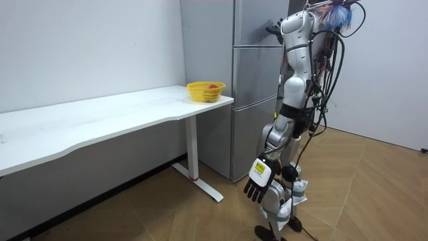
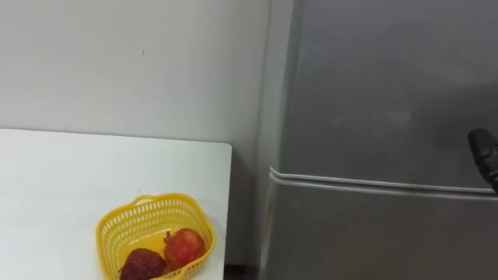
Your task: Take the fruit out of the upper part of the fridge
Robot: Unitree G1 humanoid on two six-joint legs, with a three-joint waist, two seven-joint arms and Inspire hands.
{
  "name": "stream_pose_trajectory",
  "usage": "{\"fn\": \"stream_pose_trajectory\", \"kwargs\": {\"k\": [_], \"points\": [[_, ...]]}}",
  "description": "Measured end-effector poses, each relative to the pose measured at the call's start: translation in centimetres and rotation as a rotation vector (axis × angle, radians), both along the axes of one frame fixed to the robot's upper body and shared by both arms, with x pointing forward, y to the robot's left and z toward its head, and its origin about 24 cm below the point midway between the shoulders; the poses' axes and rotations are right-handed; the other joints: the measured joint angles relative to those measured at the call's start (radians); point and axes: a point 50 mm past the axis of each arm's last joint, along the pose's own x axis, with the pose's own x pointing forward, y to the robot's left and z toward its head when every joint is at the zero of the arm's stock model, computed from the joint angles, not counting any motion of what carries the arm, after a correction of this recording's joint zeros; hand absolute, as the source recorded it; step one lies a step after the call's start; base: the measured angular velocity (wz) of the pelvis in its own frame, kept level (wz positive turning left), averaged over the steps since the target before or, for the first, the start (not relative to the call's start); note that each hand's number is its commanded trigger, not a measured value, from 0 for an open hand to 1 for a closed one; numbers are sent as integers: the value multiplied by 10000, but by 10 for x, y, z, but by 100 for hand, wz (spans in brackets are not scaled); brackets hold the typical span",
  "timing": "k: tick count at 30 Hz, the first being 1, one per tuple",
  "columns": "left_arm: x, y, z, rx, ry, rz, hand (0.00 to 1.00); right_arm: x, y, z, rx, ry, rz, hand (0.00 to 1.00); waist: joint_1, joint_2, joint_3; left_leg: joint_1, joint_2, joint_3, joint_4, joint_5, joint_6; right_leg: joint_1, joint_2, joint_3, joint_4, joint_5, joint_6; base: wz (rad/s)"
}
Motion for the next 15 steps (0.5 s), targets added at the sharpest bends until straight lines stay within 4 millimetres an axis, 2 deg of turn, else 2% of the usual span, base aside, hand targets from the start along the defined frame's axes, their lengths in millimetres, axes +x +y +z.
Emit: {"fn": "stream_pose_trajectory", "kwargs": {"k": [5, 12, 15], "points": [[1, 2, 0, 55, -31, 96, 0, 0, 0, 0, -13, -1, -5, 0, -103, 51, -10, -37, 13, 16, -8, -1, 0, 22, 1, -12, 2, 0, 1, 0], [2, 2, 0, 85, 116, 142, 0, 1, 0, -1, 74, 202, -43, 0, -354, 230, -78, 0, 9, 24, 1, 0, 0, 152, 7, -9, -2, 5, 5, 2], [3, 2, 0, 84, 57, 132, 0, 0, -2, -2, 171, 246, -235, 0, -472, 282, -38, 42, 12, 56, 3, -1, -1, 88, 6, 10, -14, 1, 6, 0]]}}
